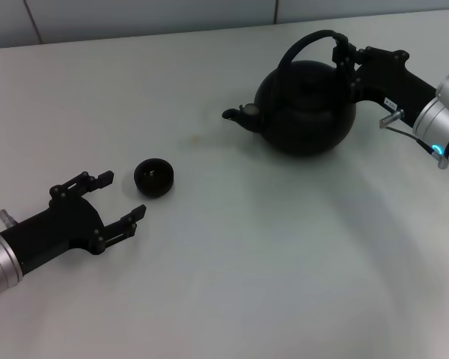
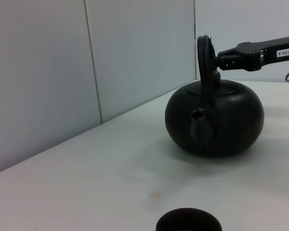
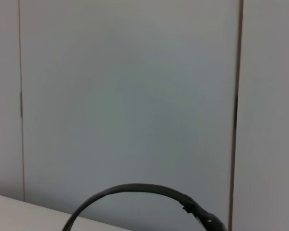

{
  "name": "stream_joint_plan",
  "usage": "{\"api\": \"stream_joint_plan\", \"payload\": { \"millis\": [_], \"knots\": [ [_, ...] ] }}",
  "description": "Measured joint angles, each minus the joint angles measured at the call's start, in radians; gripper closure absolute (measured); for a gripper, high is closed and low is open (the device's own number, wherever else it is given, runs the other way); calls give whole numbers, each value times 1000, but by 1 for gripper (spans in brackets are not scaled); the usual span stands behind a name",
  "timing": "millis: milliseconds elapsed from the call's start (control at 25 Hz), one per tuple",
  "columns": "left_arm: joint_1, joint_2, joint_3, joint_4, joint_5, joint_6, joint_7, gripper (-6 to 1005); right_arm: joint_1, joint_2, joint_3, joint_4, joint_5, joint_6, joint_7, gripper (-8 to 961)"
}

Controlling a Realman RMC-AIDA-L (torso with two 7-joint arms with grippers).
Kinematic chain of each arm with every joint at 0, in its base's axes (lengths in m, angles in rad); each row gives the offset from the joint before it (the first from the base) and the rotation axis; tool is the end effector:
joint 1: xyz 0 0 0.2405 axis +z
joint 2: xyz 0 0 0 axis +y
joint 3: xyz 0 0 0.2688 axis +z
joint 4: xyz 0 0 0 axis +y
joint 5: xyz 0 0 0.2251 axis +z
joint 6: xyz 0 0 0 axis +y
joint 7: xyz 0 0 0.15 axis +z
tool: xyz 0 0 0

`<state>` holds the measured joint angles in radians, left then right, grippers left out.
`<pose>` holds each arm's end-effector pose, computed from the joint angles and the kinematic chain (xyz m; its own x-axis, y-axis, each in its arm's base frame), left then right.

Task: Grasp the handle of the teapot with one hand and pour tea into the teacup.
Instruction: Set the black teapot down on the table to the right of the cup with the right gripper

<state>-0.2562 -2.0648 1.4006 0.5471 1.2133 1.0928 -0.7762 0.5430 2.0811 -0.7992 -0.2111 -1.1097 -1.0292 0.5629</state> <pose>-0.3273 0.3040 -0.0741 0.8900 0.1129 0.4417 0.3420 -0.8062 -0.4828 0.3274 0.3912 -0.0288 0.7753 -0.0796 -0.6265 -0.5891 -0.4485 -0.6721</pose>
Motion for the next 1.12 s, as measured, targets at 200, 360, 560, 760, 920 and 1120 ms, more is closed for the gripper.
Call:
{"api": "stream_joint_plan", "payload": {
  "millis": [200,360,560,760,920,1120],
  "knots": [
    [0,0,0,1,0,1,0,233,-4,1,-2,2,-2,7,0,874],
    [0,0,0,1,0,2,0,233,-7,3,-5,3,-1,18,0,879],
    [0,0,0,4,0,2,0,233,-17,5,1,30,2,13,-47,850],
    [1,0,0,8,0,3,0,233,-60,7,12,34,3,-50,-60,677],
    [7,0,0,16,0,3,-7,233,-133,3,69,32,3,-196,-57,593],
    [13,1,0,29,0,2,-12,233,-196,-1,78,21,1,-309,-47,487]
  ]
}}
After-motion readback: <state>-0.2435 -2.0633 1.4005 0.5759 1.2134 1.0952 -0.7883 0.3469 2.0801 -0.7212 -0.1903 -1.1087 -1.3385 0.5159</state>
